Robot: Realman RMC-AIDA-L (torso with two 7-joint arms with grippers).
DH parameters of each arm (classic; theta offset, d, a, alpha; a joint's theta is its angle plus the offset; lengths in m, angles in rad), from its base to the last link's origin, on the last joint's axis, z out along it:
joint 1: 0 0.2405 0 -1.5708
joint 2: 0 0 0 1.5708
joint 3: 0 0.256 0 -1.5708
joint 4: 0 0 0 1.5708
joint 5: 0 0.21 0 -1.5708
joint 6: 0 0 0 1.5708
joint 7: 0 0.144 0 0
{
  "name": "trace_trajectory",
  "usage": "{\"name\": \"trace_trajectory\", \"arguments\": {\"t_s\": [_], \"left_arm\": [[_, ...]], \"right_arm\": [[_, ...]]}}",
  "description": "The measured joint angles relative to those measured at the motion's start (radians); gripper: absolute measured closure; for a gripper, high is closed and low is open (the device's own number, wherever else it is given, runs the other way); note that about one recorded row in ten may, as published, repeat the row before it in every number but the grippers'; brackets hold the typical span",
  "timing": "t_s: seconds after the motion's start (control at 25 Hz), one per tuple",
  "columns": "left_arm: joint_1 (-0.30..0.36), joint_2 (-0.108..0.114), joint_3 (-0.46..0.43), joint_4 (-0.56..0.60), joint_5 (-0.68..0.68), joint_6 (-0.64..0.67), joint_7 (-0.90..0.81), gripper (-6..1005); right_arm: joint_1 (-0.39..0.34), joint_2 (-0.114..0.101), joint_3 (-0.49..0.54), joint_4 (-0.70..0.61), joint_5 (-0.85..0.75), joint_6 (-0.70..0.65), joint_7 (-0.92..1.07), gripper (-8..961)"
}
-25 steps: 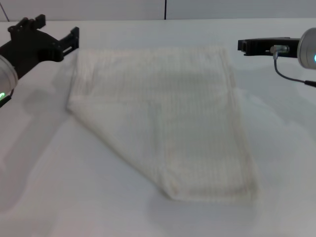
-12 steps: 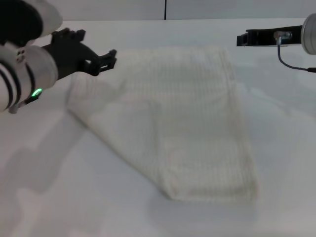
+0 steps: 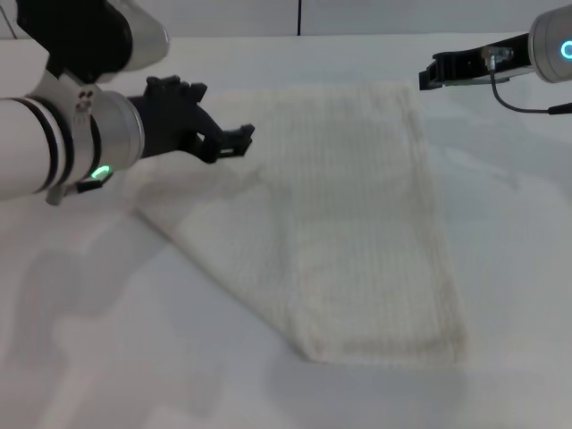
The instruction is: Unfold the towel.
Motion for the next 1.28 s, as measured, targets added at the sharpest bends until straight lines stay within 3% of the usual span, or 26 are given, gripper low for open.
{"name": "trace_trajectory", "arguments": {"t_s": [0.16, 0.32, 0.48, 0.92, 1.28], "left_arm": [[-0.018, -0.002, 0.008, 0.031, -0.001, -0.011, 0.01, 238], [-0.03, -0.003, 0.016, 0.054, -0.003, -0.014, 0.012, 240], [-0.083, -0.009, 0.063, 0.164, -0.007, 0.035, 0.012, 242], [-0.156, -0.012, 0.115, 0.282, -0.071, 0.089, 0.008, 249], [-0.176, -0.013, 0.142, 0.303, -0.072, 0.097, 0.009, 254]], "right_arm": [[0.083, -0.021, 0.024, 0.094, -0.116, -0.021, 0.086, 954], [0.177, -0.027, 0.021, 0.216, -0.168, -0.026, 0.094, 954], [0.232, -0.01, 0.017, 0.277, -0.216, 0.003, 0.093, 954], [0.289, 0.03, -0.085, 0.428, -0.244, 0.145, 0.084, 954], [0.312, 0.035, -0.122, 0.563, -0.227, 0.251, 0.084, 954]]}}
